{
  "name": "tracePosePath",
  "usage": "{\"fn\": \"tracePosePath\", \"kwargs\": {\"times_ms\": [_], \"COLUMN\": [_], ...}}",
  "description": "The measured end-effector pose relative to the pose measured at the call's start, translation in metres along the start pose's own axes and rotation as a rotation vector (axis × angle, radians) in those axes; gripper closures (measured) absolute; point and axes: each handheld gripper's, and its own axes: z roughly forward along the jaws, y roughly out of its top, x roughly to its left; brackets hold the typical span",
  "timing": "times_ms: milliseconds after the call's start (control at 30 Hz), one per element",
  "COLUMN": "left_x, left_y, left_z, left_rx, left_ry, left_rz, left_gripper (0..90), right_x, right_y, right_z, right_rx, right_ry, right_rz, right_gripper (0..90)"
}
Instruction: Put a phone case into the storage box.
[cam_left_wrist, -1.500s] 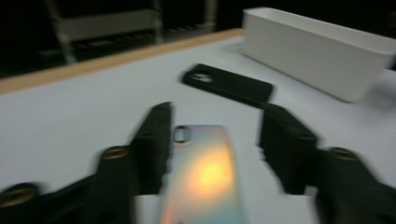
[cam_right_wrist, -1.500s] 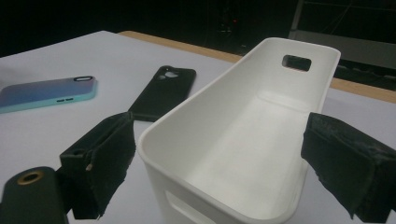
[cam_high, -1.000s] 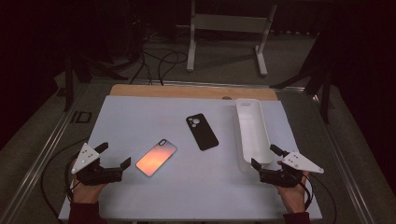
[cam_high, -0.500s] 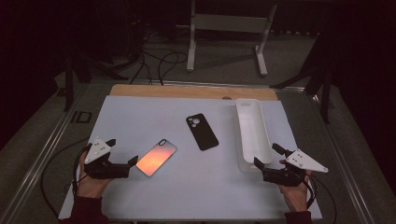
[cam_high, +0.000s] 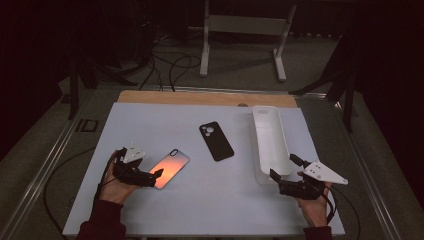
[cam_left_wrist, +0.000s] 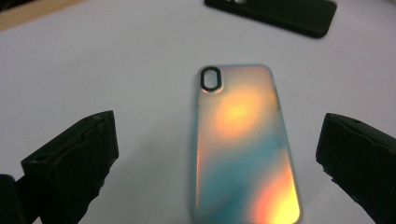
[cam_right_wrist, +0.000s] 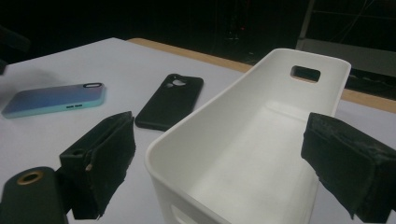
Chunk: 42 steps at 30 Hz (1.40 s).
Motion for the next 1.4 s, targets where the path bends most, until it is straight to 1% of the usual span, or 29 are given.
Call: {"fn": "tracePosePath", "kwargs": {"times_ms": [67, 167, 200, 233, 367, 433, 533, 600, 733, 767, 900, 1000, 1100, 1133, 1167, 1233, 1333, 1400], "left_x": [-0.001, -0.003, -0.003, -0.004, -0.007, -0.008, -0.011, -0.012, -0.015, -0.015, -0.016, -0.016, -0.015, -0.015, -0.015, -0.015, -0.015, -0.014], "left_y": [0.001, 0.002, 0.002, 0.002, 0.002, 0.001, 0.001, 0.001, 0.002, 0.002, 0.002, 0.004, 0.006, 0.006, 0.008, 0.009, 0.009, 0.010], "left_z": [0.008, 0.019, 0.019, 0.022, 0.031, 0.036, 0.043, 0.047, 0.054, 0.055, 0.060, 0.061, 0.062, 0.062, 0.063, 0.063, 0.062, 0.061], "left_rx": [0.039, 0.084, 0.084, 0.100, 0.136, 0.161, 0.193, 0.201, 0.236, 0.241, 0.257, 0.266, 0.286, 0.286, 0.305, 0.314, 0.314, 0.315], "left_ry": [-0.016, -0.022, -0.022, -0.025, -0.036, -0.056, -0.063, -0.065, -0.071, -0.077, -0.076, -0.086, -0.088, -0.088, -0.088, -0.089, -0.089, -0.089], "left_rz": [0.003, 0.025, 0.025, 0.028, 0.037, 0.036, 0.046, 0.045, 0.046, 0.045, 0.044, 0.036, 0.034, 0.034, 0.034, 0.036, 0.039, 0.041], "left_gripper": [0.0, 0.0, 0.0, 0.0, 0.0, 0.0, 0.0, 0.0, 0.2, 0.3, 2.6, 3.8, 4.4, 4.5, 4.5, 4.7, 7.4, 11.4], "right_x": [0.001, 0.002, 0.002, 0.003, 0.003, 0.003, 0.002, 0.002, 0.002, 0.002, 0.001, 0.001, 0.001, 0.001, 0.001, 0.001, 0.001, 0.001], "right_y": [0.001, 0.004, 0.004, 0.004, 0.005, 0.005, 0.004, 0.004, 0.004, 0.004, 0.003, 0.003, 0.003, 0.003, 0.003, 0.003, 0.003, 0.003], "right_z": [0.000, 0.000, 0.000, 0.000, -0.001, -0.001, -0.001, -0.001, -0.001, -0.001, -0.001, -0.001, -0.001, -0.001, 0.000, 0.000, 0.000, 0.000], "right_rx": [-0.004, -0.008, -0.008, -0.008, -0.010, -0.012, -0.010, -0.010, -0.009, -0.007, -0.008, -0.008, -0.006, -0.006, -0.006, -0.006, -0.005, -0.003], "right_ry": [0.006, 0.010, 0.010, 0.010, 0.008, 0.006, 0.002, 0.002, -0.001, -0.002, -0.004, -0.006, -0.006, -0.006, -0.006, -0.005, -0.010, -0.011], "right_rz": [0.002, -0.005, -0.005, -0.007, -0.009, -0.008, -0.009, -0.010, -0.009, -0.007, -0.004, -0.005, -0.006, -0.006, -0.006, -0.007, -0.008, -0.009], "right_gripper": [9.5, 9.5, 9.5, 9.5, 9.5, 9.5, 9.5, 9.5, 9.5, 9.5, 9.5, 9.5, 9.5, 9.5, 9.5, 9.6, 9.6, 9.6]}}
